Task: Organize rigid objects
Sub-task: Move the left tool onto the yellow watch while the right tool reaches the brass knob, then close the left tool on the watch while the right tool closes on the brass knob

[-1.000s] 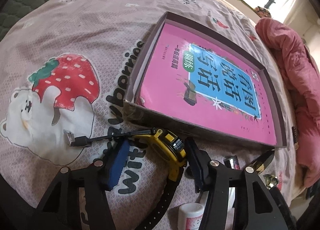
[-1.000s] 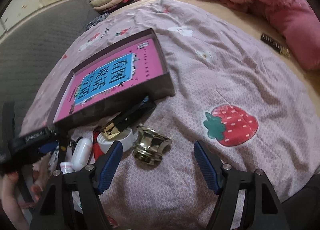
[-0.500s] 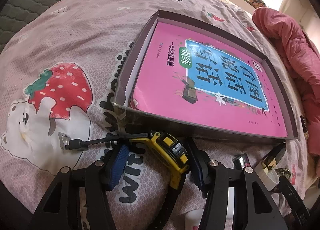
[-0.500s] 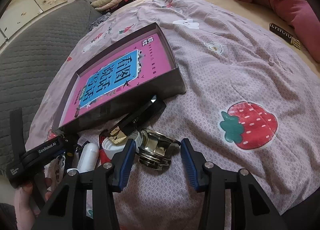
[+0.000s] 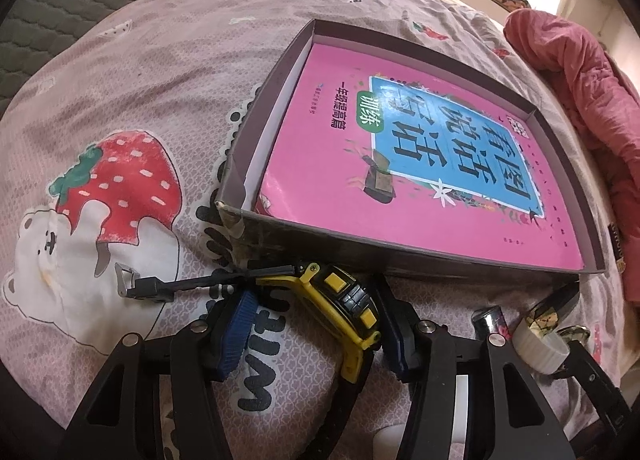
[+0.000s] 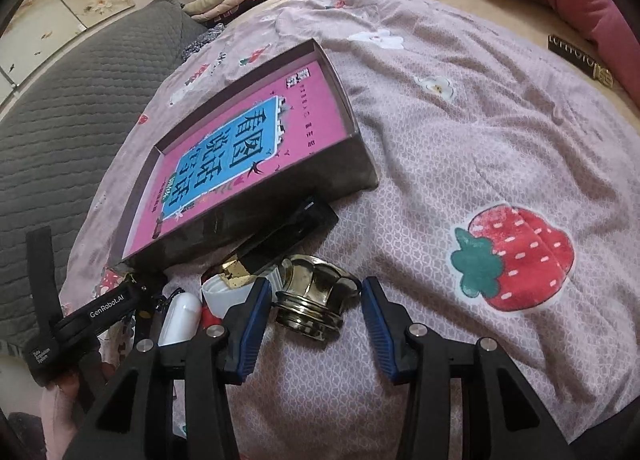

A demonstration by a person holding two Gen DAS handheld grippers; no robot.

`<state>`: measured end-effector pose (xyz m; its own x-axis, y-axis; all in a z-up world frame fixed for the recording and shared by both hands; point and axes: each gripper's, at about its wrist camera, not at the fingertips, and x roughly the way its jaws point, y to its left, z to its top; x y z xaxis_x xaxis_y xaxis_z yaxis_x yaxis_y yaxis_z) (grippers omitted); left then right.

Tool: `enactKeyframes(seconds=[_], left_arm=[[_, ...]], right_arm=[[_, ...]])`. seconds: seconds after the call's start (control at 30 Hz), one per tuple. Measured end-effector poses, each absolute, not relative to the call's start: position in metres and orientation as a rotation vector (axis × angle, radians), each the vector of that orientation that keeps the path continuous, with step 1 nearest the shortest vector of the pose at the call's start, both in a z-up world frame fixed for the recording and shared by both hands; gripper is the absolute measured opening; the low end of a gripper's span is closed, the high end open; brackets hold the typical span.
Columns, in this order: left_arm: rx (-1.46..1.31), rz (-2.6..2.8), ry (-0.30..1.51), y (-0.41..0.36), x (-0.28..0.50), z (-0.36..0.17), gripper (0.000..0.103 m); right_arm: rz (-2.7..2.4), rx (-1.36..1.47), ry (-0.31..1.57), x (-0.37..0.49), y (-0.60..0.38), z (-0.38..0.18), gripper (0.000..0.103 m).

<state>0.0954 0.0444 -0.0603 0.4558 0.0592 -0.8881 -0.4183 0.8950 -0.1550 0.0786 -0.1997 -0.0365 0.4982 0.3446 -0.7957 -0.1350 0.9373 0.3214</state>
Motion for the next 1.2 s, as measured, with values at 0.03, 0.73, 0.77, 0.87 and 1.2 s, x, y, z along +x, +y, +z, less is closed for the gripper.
enactKeyframes(seconds=[0.03,0.73,0.77,0.87,1.2], left_arm=[[-0.392,0.297,1.058,0.046,0.094,-0.06,0.052],[-0.49,0.155,1.038,0.051,0.057,-0.037,0.038],[-0.485,0.15,1.031,0.049,0.054,-0.033,0.038],[-0.468,0.139,1.008,0.044,0.049,-0.024,0.038],[-0.45,0.129,0.918,0.044,0.032,0.004,0.037]], right_arm=[[0.294,0.22,1.001,0.078,-0.199,-0.034,0.047],[0.305,0.176,0.912,0.073,-0.198,-0.015,0.047],[0.306,0.175,0.906,0.072,-0.198,-0.014,0.047],[0.311,0.17,0.888,0.071,-0.198,-0.01,0.047],[0.322,0.149,0.832,0.064,-0.197,0.002,0.047]])
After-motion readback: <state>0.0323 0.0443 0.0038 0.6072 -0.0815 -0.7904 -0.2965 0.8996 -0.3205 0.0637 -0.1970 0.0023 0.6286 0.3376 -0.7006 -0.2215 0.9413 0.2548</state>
